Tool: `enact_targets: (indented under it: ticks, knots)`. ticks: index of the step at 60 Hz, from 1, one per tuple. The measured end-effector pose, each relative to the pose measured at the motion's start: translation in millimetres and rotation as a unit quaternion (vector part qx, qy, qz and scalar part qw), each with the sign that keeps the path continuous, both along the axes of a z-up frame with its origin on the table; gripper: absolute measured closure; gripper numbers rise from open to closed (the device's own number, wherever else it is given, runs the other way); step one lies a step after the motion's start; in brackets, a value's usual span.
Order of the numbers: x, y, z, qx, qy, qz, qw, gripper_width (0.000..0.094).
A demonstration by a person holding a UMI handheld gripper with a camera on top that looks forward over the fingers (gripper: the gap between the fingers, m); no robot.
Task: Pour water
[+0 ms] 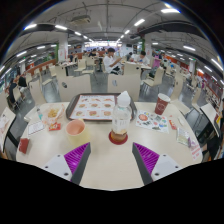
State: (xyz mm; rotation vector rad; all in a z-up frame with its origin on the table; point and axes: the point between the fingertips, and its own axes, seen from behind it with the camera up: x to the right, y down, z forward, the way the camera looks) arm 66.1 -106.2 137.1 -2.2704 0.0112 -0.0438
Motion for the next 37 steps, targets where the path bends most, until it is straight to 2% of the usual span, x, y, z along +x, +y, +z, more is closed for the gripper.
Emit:
enact_targets:
  ticks: [22, 30, 37]
  knots:
    - [-13, -66, 57, 0.023, -0.029, -0.027, 0.999, 0.0088]
    - [-15, -69, 64, 0.025, -0.04, -0.016, 0.999, 0.0089]
    - [-15, -70, 68, 0.029, -0.026, -0.021, 0.999, 0.0091]
